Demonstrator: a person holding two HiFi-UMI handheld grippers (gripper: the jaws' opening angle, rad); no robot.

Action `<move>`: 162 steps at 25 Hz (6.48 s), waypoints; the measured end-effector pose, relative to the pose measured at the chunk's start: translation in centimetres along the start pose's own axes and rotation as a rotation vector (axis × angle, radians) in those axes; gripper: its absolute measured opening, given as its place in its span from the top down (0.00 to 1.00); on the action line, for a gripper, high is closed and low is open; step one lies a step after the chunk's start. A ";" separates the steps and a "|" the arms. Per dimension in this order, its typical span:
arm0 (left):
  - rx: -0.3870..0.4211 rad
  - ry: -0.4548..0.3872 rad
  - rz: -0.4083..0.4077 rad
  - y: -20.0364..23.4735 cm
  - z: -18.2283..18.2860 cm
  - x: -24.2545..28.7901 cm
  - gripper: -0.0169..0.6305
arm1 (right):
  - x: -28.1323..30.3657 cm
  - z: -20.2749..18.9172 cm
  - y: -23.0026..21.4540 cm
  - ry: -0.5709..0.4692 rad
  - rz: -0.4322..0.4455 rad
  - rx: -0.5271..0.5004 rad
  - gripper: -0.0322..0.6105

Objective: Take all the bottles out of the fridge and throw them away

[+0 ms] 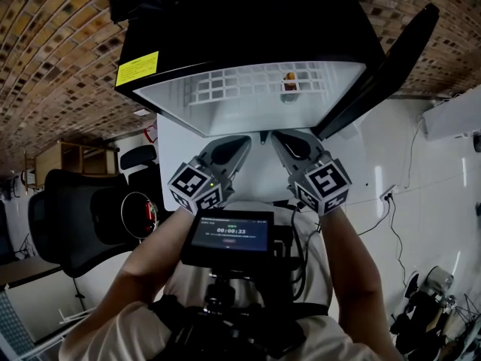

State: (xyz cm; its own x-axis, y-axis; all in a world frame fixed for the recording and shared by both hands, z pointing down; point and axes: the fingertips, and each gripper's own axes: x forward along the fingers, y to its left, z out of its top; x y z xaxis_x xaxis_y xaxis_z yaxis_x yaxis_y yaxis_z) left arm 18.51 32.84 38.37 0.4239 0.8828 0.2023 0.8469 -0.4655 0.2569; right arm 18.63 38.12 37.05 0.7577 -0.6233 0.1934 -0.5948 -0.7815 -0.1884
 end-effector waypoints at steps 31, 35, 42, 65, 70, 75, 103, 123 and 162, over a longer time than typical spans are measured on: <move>-0.072 0.061 0.200 4.6 -0.4 -5.6 0.96 | 6.2 -9.7 -15.5 0.160 -0.615 0.053 0.43; -0.084 0.057 0.293 6.2 -0.7 -8.2 0.96 | 8.4 -11.1 -18.7 0.207 -0.665 0.053 0.36; -0.134 0.038 0.439 7.9 -2.1 -12.1 0.96 | 10.8 -12.2 -21.3 0.272 -0.641 0.061 0.45; -0.134 0.020 0.278 4.2 -1.5 -4.9 0.96 | 6.0 -12.0 -4.4 0.321 -0.092 0.067 0.54; -0.148 0.007 0.316 4.3 -2.5 -6.5 0.96 | 7.2 -11.6 -0.7 0.334 0.056 -0.081 0.54; -0.176 -0.010 0.435 5.8 -4.3 -11.5 0.96 | 10.0 -11.4 5.4 0.337 0.254 -0.176 0.54; -0.464 -0.263 1.053 7.8 -17.3 -45.9 0.96 | 24.5 -16.4 46.4 0.456 1.010 -0.441 0.54; -0.631 -0.290 1.281 5.9 -24.9 -55.2 0.96 | 34.0 -35.3 57.7 0.778 1.136 -0.726 0.54; -0.648 -0.302 1.298 4.0 -27.2 -55.7 0.96 | 34.7 -37.4 60.2 0.478 1.168 -1.562 0.94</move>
State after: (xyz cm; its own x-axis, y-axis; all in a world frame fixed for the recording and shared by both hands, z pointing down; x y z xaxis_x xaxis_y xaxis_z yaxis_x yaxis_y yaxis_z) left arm -10.42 -19.94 53.79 0.8723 -0.2204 0.4366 -0.4200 -0.7948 0.4380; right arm -0.96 -31.59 68.46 -0.0561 -0.5021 0.8630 -0.5313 0.7468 0.4000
